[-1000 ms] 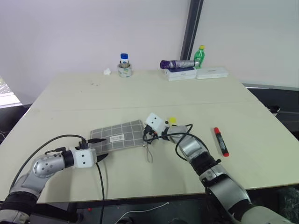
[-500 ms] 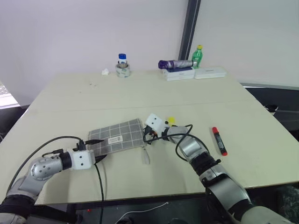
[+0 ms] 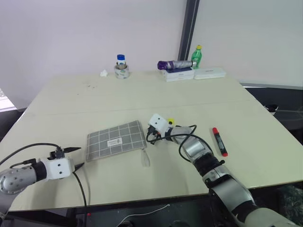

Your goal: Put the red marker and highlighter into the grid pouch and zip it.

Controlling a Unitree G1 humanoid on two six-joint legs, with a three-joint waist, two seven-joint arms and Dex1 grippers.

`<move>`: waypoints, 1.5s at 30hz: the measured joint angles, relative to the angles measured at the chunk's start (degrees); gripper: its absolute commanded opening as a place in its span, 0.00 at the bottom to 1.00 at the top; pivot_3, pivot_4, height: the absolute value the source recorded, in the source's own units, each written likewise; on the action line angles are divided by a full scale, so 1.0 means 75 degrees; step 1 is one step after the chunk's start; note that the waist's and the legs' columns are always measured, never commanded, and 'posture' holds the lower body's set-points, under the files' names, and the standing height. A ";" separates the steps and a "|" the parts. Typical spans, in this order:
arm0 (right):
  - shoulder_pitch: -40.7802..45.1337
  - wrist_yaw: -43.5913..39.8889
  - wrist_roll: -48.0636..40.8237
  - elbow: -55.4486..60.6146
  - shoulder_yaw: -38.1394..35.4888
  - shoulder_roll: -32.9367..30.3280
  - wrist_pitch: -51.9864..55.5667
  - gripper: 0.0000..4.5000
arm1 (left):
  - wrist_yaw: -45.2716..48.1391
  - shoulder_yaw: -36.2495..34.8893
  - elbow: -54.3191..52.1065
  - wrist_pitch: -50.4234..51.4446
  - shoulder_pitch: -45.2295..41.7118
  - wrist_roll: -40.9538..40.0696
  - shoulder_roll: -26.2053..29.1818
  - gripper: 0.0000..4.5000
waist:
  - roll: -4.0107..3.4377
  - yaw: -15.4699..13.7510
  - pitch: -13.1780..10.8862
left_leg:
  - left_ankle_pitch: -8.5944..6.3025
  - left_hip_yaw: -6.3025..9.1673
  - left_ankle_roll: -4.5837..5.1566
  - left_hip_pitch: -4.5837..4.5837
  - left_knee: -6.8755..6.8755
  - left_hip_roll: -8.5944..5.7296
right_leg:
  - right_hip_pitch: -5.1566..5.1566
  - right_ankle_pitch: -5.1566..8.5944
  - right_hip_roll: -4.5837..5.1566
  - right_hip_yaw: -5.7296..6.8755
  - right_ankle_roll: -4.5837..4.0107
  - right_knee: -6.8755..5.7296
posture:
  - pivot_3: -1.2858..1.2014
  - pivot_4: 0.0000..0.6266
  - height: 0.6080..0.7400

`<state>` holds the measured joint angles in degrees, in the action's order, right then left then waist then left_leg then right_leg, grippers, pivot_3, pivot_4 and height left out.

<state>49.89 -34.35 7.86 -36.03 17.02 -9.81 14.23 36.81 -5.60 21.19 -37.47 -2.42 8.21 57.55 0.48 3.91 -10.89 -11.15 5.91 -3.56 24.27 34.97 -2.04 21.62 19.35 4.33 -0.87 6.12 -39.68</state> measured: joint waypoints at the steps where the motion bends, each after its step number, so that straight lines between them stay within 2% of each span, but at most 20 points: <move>1: 0.0013 0.0002 0.0000 -0.0017 0.0000 0.0017 -0.0010 0.00 | -0.0113 0.0004 0.0061 0.0030 -0.0069 0.0116 -0.0003 0.70 | 0.0000 -0.0002 0.0000 | 0.0000 0.0000 0.0000 0.0000 0.0000 -0.0001 | 0.0000 0.0000 0.0000 0.0000 0.0000 0.0000 | 0.52 0.24 0.98; 9: 0.0014 0.0004 0.0000 -0.0048 0.0000 0.0067 -0.0037 0.00 | -0.0856 0.0708 0.1131 -0.0517 -0.1506 0.1056 -0.0540 0.70 | 0.0002 -0.0120 0.0001 | 0.0000 -0.0001 0.0000 0.0000 0.0008 -0.0008 | -0.0004 0.0000 0.0004 0.0002 0.0001 -0.0005 | 0.52 0.24 0.98; 15: 0.0008 -0.0071 0.0022 -0.0045 0.0011 0.0034 0.0064 0.00 | -0.0715 0.1045 0.1767 -0.1096 -0.2047 0.0996 -0.0653 0.70 | 0.0002 -0.0189 0.0001 | 0.0000 -0.0002 0.0000 0.0000 0.0009 -0.0010 | -0.0001 0.0000 0.0008 0.0001 0.0001 -0.0010 | 0.52 0.24 0.98; 21: -0.0015 -0.0152 0.0056 -0.0047 0.0025 0.0070 0.0074 0.00 | -0.0173 0.1173 0.1780 -0.1341 -0.2044 0.0356 -0.0840 0.70 | 0.0001 -0.0181 0.0002 | 0.0001 -0.0002 0.0000 0.0000 0.0009 -0.0009 | 0.0000 0.0000 0.0009 0.0001 0.0001 -0.0011 | 0.52 0.24 0.98; 36: 0.0020 -0.0187 0.0133 -0.0251 0.0019 0.0248 -0.0127 0.00 | 0.0662 0.1261 0.0591 -0.1023 -0.1505 -0.0391 -0.1179 0.70 | 0.0001 -0.0171 0.0002 | 0.0001 -0.0002 -0.0001 -0.0006 0.0009 -0.0008 | -0.0003 0.0000 0.0008 0.0000 0.0001 -0.0014 | 0.52 0.24 0.98; 39: 0.0040 -0.0165 0.0155 -0.0303 0.0016 0.0263 -0.0129 0.00 | 0.0883 0.1263 0.0336 -0.0841 -0.1356 -0.0603 -0.1236 0.52 | 0.0001 -0.0162 0.0002 | 0.0001 -0.0003 -0.0001 -0.0012 0.0008 -0.0007 | -0.0009 0.0000 0.0007 -0.0001 0.0000 -0.0014 | 0.52 0.24 0.98; 43: 0.0062 -0.0105 0.0189 -0.0368 0.0008 0.0269 -0.0140 0.00 | 0.1118 0.1277 0.0017 -0.0567 -0.1094 -0.0875 -0.1392 0.09 | 0.0002 -0.0169 0.0002 | 0.0001 -0.0001 -0.0001 -0.0020 0.0009 -0.0003 | -0.0015 0.0000 0.0003 -0.0001 0.0000 -0.0016 | 0.52 0.24 0.98; 44: 0.0064 -0.0098 0.0196 -0.0392 0.0008 0.0275 -0.0148 0.00 | 0.1143 0.1275 -0.0066 -0.0521 -0.1055 -0.0918 -0.1402 0.03 | 0.0002 -0.0168 0.0002 | 0.0001 -0.0002 -0.0001 -0.0028 0.0009 -0.0003 | -0.0022 0.0000 0.0003 -0.0001 0.0000 -0.0016 | 0.52 0.24 0.98; 45: 0.0065 -0.0095 0.0199 -0.0405 0.0008 0.0274 -0.0153 0.00 | 0.1162 0.1265 -0.0152 -0.0486 -0.1026 -0.0971 -0.1404 0.03 | 0.0002 -0.0170 0.0002 | 0.0001 -0.0001 -0.0001 -0.0034 0.0009 -0.0003 | -0.0028 0.0000 0.0003 -0.0002 0.0000 -0.0015 | 0.52 0.24 0.98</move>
<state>50.38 -35.06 9.35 -39.07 17.08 -7.76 13.08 45.52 3.89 20.04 -41.12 -10.11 0.92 47.01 0.50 2.64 -10.88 -11.14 5.90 -3.56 24.01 35.04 -2.06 21.41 19.35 4.35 -0.89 6.12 -39.80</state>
